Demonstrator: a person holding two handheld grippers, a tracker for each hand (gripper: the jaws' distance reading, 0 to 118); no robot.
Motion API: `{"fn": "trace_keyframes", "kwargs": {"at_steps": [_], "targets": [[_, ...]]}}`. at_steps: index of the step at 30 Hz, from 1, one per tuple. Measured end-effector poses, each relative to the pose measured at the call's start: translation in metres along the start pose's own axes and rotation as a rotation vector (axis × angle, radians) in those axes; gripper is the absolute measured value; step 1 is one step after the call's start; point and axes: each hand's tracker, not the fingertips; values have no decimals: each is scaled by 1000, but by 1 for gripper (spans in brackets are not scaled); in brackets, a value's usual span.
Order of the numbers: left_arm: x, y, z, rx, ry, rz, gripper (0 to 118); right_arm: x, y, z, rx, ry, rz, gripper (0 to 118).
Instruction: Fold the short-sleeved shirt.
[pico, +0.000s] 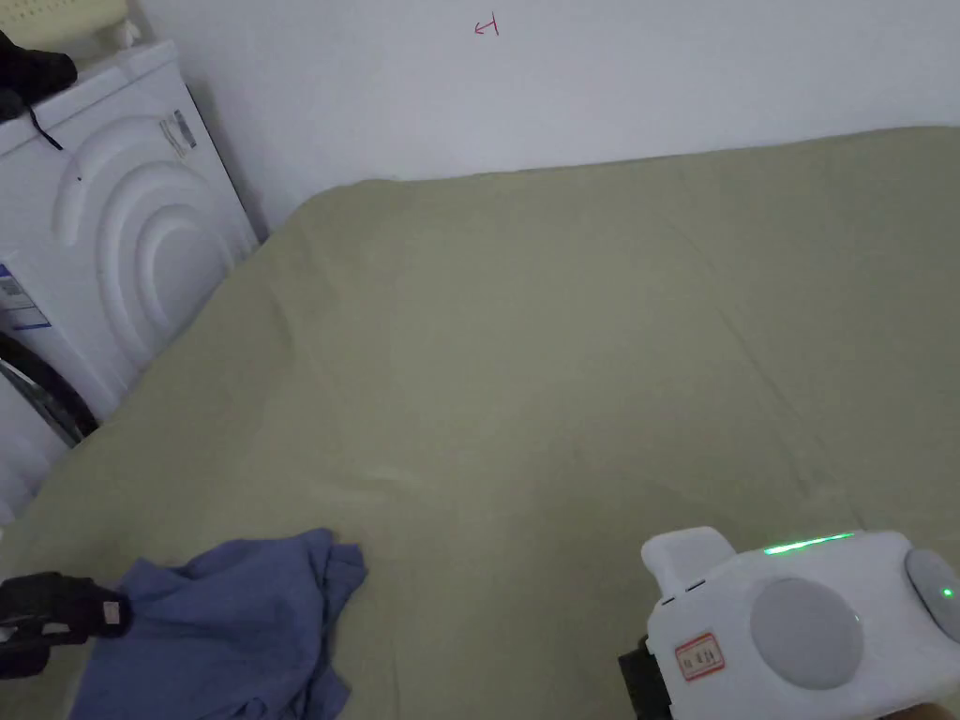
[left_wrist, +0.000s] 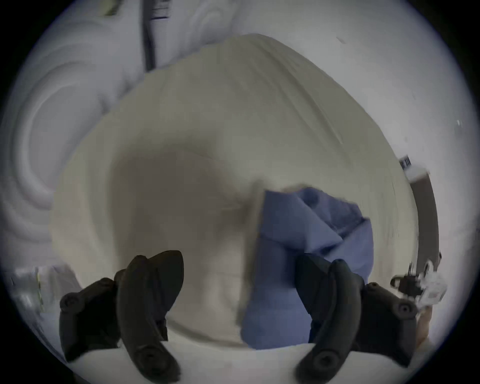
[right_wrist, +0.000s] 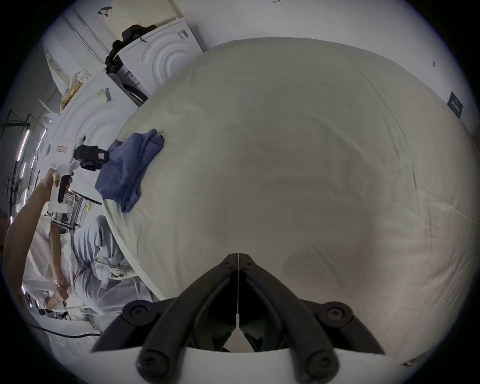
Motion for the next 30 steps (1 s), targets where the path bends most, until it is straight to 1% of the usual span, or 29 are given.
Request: {"fn": "trace_keyframes", "kwargs": {"at_steps": [1,2,3,4,5,6,7,8,10,11,13,14,16,19,21,23,25,26,28,30], "targets": [[-5,-1,8,48,38,58,93,1,-1,2,0,-2,-1,0],[-7,-3,16,84,36,100,83,2,-1,5,5,-3,-3,0],[-6,-9,27,147,-2,123,52,2,-2,9,12,-1,-4,0],[-2,-15,34,187,-47,122,0,3,-3,12,18,0,-6,0],[5,-21,39,212,-46,69,0,3,-5,17,25,1,-9,0],[15,-24,43,225,-25,86,0,4,-7,22,29,1,-12,0],[23,-27,46,164,-128,102,0,6,-9,27,34,0,-15,0],[37,-33,47,124,-202,82,0,8,-12,32,43,-4,-17,0],[70,-51,40,103,-137,-93,0,15,-19,44,57,-6,-28,0],[91,-59,36,78,-120,-145,0,20,-23,51,66,-12,-42,0],[128,-78,28,52,-164,-181,0,32,-32,63,81,-15,-52,0],[157,-93,25,59,-191,-217,0,39,-39,71,92,-35,-69,0],[201,-115,17,84,-195,-247,0,54,-50,84,107,-53,-67,0],[273,-148,6,118,-192,-298,0,86,-71,107,134,-116,-103,0],[321,-167,-4,165,-153,-354,0,113,-85,124,149,-149,-134,0],[362,-183,-10,197,-176,-408,0,140,-96,141,171,-182,-160,0],[404,-197,-13,226,-161,-459,0,166,-108,160,198,-251,-174,0],[445,-229,-9,226,-180,-448,0,181,-114,170,208,-276,-186,0],[483,-245,-11,235,-210,-463,0,204,-124,189,230,-316,-232,0],[527,-269,-8,329,-177,-497,0,222,-132,211,264,-359,-242,0]]}}
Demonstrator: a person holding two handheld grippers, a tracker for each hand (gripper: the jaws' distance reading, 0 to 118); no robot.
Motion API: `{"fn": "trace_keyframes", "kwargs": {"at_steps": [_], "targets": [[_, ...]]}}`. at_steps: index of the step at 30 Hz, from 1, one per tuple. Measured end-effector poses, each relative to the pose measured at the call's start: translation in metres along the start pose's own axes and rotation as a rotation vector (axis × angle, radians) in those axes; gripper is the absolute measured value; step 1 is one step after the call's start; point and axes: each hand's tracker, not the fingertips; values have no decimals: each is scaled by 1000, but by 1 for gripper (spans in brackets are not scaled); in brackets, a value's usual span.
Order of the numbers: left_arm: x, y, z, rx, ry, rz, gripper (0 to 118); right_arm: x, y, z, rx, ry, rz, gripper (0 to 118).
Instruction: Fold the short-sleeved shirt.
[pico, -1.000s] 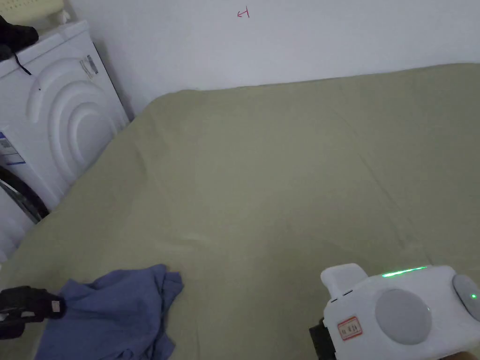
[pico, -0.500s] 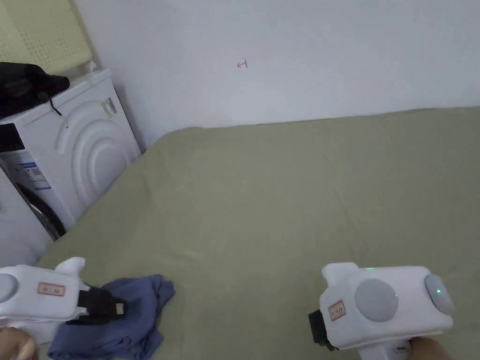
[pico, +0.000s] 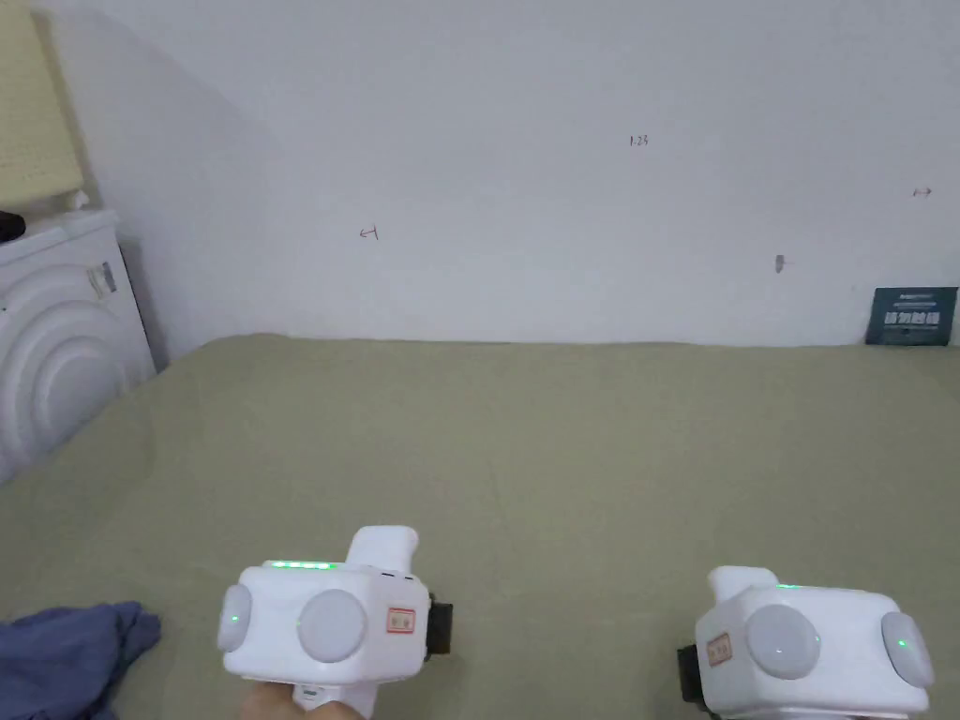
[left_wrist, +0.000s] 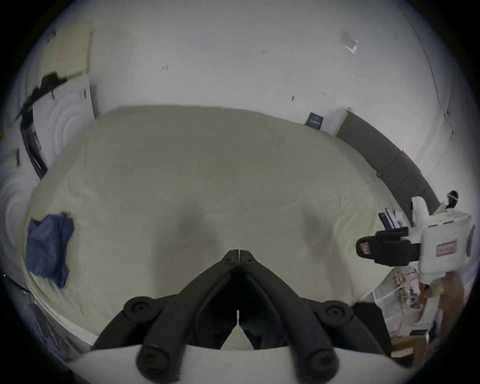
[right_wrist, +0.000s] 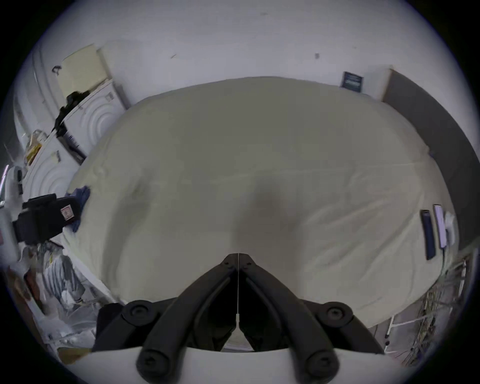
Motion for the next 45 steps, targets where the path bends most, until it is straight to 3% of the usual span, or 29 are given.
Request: {"fn": "trace_keyframes", "kwargs": {"at_steps": [3,8,11,14,18,21,25,26,27,28,29,30,31,38,45], "targets": [[50,-2,-4,80,44,-17,0,23,3,21,82,-77,11,0],[80,-2,3,101,22,-16,0,41,7,49,141,-85,-29,0],[83,0,21,184,38,-4,0,37,7,67,242,-136,10,0],[81,2,48,389,129,-5,0,30,2,90,407,-162,27,0],[72,-4,89,718,181,55,0,15,-12,118,745,-211,69,0],[63,0,101,723,237,19,0,7,-22,129,911,-251,67,0],[55,-2,103,735,235,24,0,6,-15,125,916,-261,60,1],[54,-3,103,734,235,23,5,6,-12,122,906,-261,62,6],[53,-3,102,737,228,16,17,6,-12,119,897,-259,63,19],[53,-2,101,732,227,4,46,7,-11,115,883,-258,64,49],[53,2,97,692,230,-18,98,7,-6,110,813,-259,66,108],[53,4,93,658,237,-15,118,8,-5,104,774,-265,57,115],[49,4,95,718,231,-24,118,8,-18,103,849,-274,72,114],[54,-6,89,698,260,-39,118,-9,-30,106,848,-262,100,118],[50,0,85,697,266,-32,118,1,-17,105,847,-263,93,118]]}}
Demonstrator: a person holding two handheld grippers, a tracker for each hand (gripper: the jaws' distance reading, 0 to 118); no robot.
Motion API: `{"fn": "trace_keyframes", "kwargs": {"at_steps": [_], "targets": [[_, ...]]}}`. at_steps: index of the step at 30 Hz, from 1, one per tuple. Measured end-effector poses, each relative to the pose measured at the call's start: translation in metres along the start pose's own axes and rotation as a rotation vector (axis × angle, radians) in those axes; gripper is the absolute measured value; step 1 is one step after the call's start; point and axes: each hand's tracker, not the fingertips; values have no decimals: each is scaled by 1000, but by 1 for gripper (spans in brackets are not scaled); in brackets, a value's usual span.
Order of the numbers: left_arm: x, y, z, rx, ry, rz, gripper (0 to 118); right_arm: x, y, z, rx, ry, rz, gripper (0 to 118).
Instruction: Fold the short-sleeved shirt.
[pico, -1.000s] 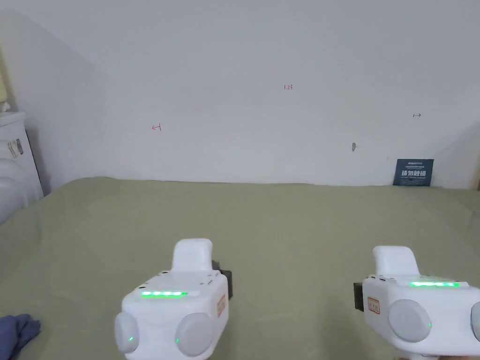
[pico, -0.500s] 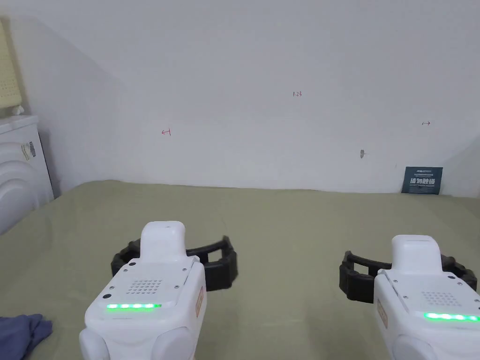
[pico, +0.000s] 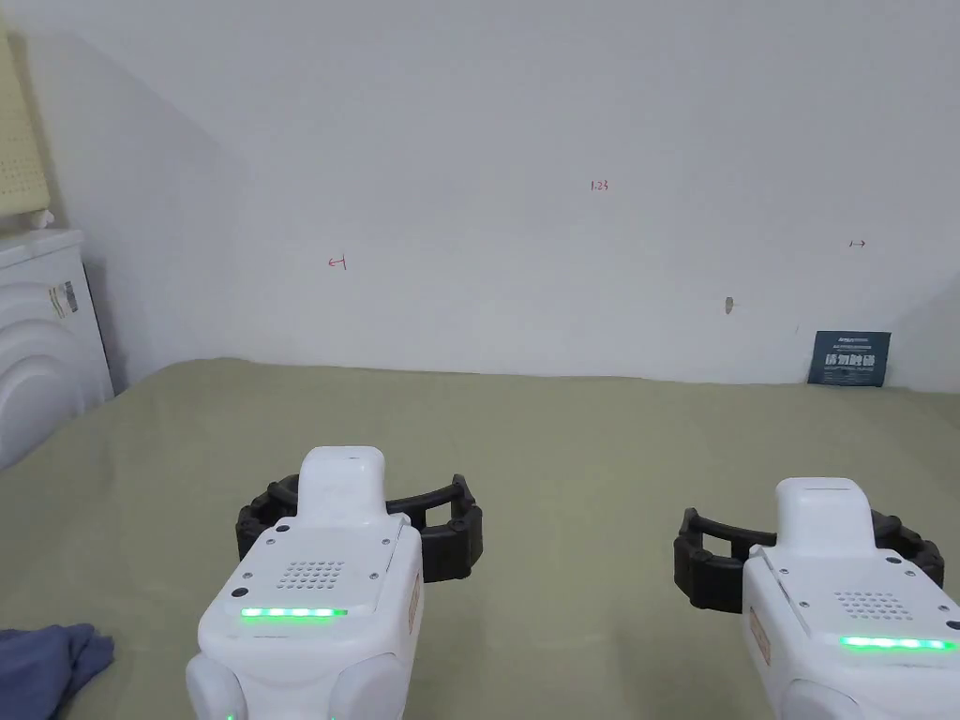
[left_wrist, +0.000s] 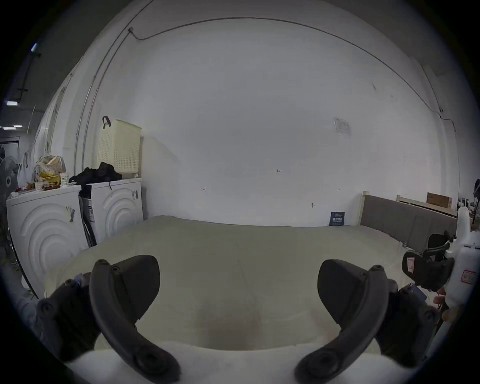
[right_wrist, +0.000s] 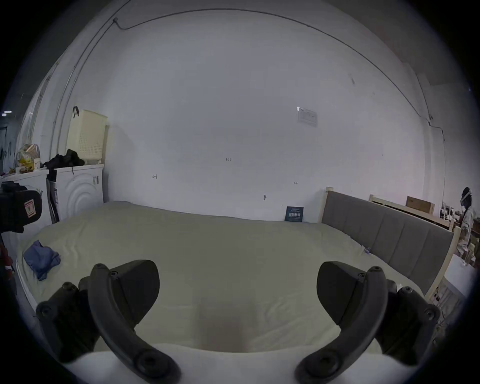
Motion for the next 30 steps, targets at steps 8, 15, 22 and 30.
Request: {"fn": "trace_keyframes", "kwargs": {"at_steps": [8,15,22,30], "targets": [[6,-9,-4,-19,-11,-23,118,0,-4,-12,-41,-22,-65,118],[2,-6,-2,-6,-8,-39,118,7,3,-3,5,-27,-30,118],[2,-6,-4,-1,-1,-62,118,16,1,-2,15,-29,-54,118],[2,-9,-9,-17,-1,-59,118,13,0,10,94,-18,-35,118]]}}
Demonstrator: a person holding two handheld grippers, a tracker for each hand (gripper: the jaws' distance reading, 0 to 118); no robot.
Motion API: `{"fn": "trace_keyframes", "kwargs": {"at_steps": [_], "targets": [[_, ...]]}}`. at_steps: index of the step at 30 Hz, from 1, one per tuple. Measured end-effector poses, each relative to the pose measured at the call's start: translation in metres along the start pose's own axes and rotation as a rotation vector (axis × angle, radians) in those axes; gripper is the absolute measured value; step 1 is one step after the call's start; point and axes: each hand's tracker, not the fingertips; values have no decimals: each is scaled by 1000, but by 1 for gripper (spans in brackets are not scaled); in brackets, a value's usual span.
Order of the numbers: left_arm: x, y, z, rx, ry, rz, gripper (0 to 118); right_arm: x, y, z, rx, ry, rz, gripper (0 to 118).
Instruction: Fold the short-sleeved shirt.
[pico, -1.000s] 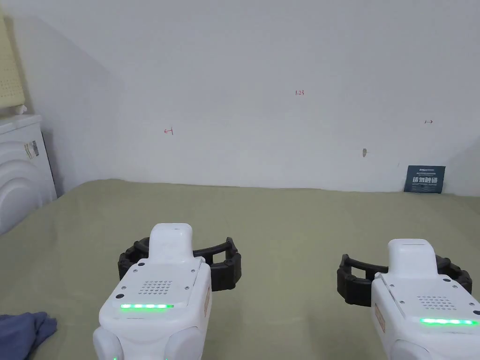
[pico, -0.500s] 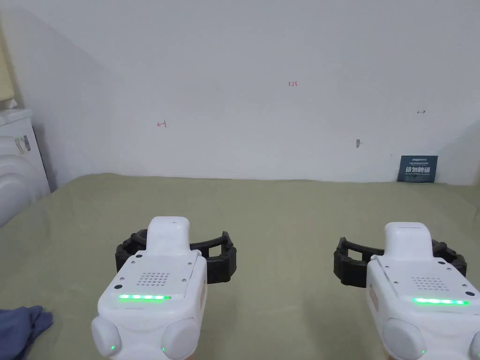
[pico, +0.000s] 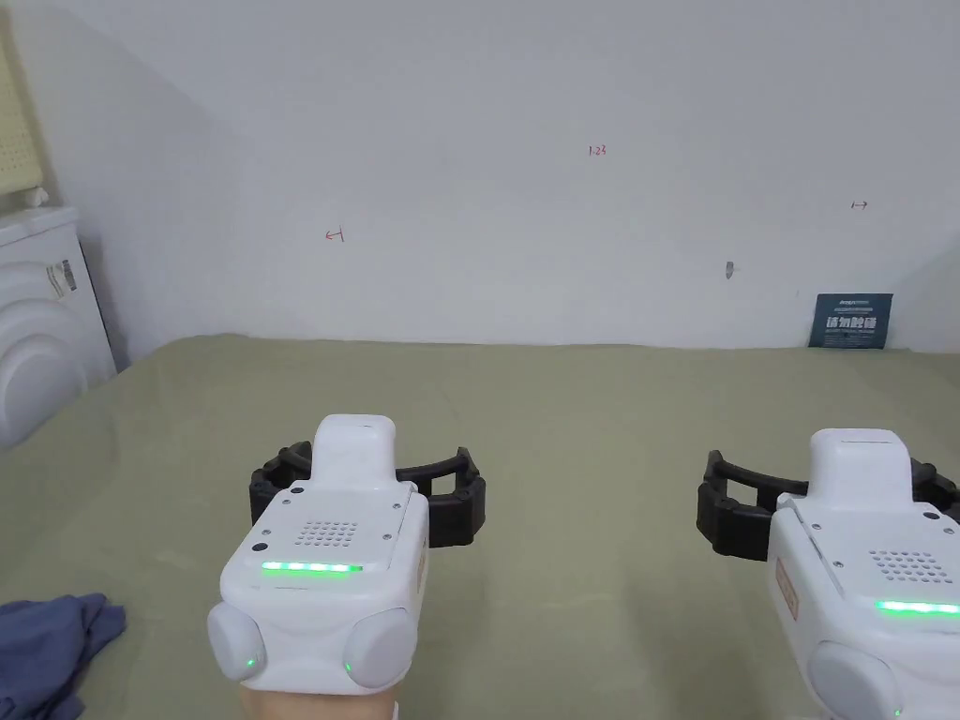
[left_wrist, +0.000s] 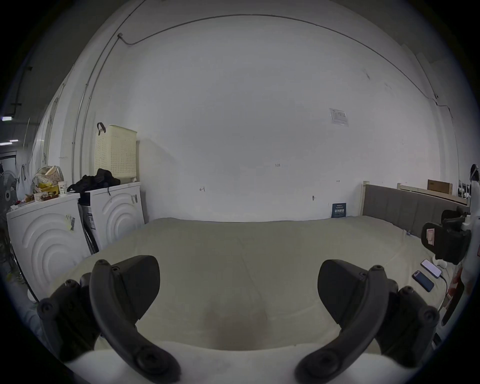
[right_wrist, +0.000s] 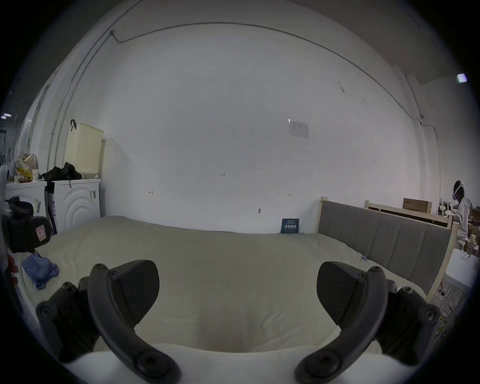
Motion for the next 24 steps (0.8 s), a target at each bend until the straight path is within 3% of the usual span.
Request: {"fn": "trace_keyframes", "kwargs": {"at_steps": [9,15,24], "targets": [[3,5,1,15,7,-3,118,4,10,2,36,17,0,118],[4,8,1,20,4,6,118,9,10,1,26,-10,-30,118],[5,6,1,12,-3,16,118,15,8,-1,-2,30,-77,118]]}}
